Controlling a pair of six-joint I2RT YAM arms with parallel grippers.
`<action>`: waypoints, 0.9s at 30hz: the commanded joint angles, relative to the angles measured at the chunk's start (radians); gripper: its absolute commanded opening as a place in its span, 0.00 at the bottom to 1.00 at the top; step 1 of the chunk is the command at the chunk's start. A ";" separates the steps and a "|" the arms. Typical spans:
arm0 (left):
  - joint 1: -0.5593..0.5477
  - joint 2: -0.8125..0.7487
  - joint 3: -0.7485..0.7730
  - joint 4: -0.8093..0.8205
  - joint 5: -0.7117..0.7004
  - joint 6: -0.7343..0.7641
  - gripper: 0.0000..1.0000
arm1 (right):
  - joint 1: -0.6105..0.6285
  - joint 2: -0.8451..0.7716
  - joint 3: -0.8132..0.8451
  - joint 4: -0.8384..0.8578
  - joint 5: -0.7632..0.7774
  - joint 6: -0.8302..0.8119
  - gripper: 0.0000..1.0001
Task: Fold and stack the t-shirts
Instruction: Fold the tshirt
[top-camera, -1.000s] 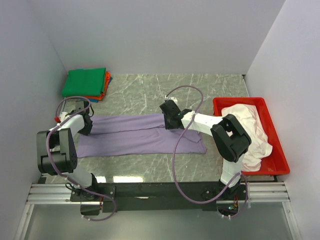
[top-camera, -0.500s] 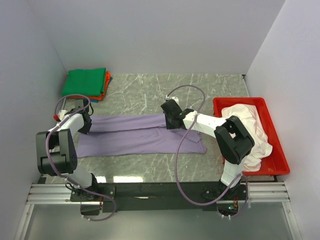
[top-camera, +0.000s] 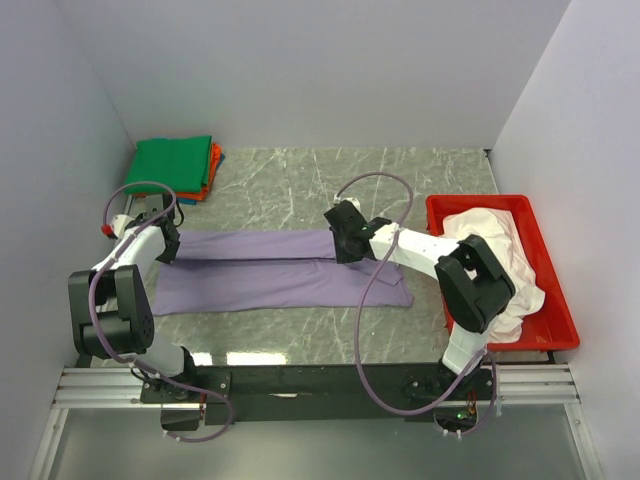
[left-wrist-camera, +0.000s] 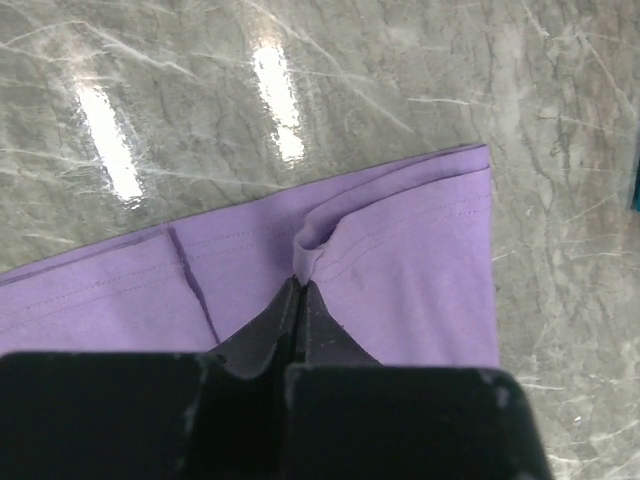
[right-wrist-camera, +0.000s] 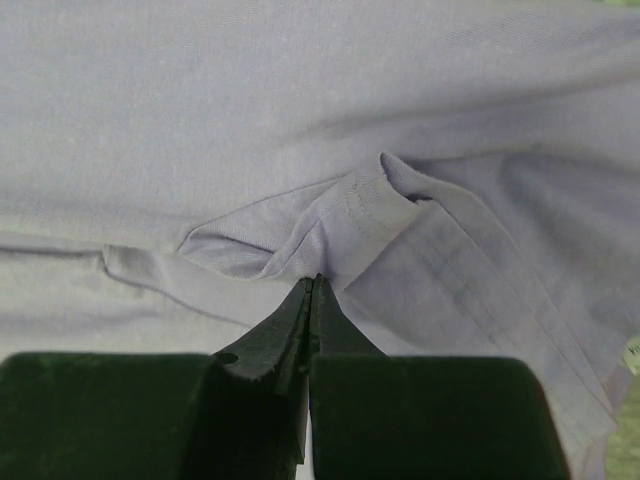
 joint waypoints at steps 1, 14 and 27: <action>0.012 -0.038 0.027 -0.012 -0.040 0.012 0.01 | 0.006 -0.095 -0.006 -0.055 0.004 0.006 0.00; 0.017 -0.059 -0.025 0.025 -0.025 0.003 0.01 | 0.006 -0.084 -0.057 -0.020 -0.113 0.012 0.00; 0.020 -0.168 -0.073 0.071 0.012 0.049 0.52 | 0.001 -0.164 -0.070 -0.028 -0.136 0.032 0.48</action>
